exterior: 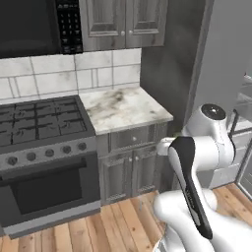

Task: Place the cucumber in the correct fridge rack based on whether it is a fruit or vegetable. Finally, close the fridge door.

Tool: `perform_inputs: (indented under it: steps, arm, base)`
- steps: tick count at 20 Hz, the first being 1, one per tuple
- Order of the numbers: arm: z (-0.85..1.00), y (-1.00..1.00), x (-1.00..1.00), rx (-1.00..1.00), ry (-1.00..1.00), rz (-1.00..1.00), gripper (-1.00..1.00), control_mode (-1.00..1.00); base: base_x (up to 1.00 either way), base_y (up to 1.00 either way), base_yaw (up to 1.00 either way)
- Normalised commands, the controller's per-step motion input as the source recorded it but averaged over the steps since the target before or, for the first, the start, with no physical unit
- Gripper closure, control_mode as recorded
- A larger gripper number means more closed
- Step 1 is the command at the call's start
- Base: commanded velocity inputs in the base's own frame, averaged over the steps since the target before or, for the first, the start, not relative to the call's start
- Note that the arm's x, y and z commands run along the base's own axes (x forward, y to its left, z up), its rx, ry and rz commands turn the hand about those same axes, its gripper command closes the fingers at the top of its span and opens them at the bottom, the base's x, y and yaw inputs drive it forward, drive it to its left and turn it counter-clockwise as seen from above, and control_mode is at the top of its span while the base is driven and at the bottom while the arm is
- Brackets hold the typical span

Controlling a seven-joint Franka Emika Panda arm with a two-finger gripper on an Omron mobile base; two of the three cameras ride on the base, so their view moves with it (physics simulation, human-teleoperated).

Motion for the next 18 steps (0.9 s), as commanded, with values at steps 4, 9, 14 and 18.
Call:
perform_inputs:
  steps: [4, 9, 14, 18]
  arm:
    - [0.00, 0.00, 0.00, 0.00, 0.00, 0.00, 1.00, 1.00]
    - [0.00, 0.00, 0.00, 0.00, 0.00, 0.00, 1.00, 1.00]
    - [0.00, 0.00, 0.00, 0.00, 0.00, 0.00, 1.00, 1.00]
    - [0.00, 0.00, 0.00, 0.00, 0.00, 0.00, 1.00, 1.00]
  base:
    - [-0.16, -0.33, -0.63]
    - [0.35, -0.60, -0.41]
    - [0.71, -0.88, -0.04]
    - [0.76, -0.58, 0.06]
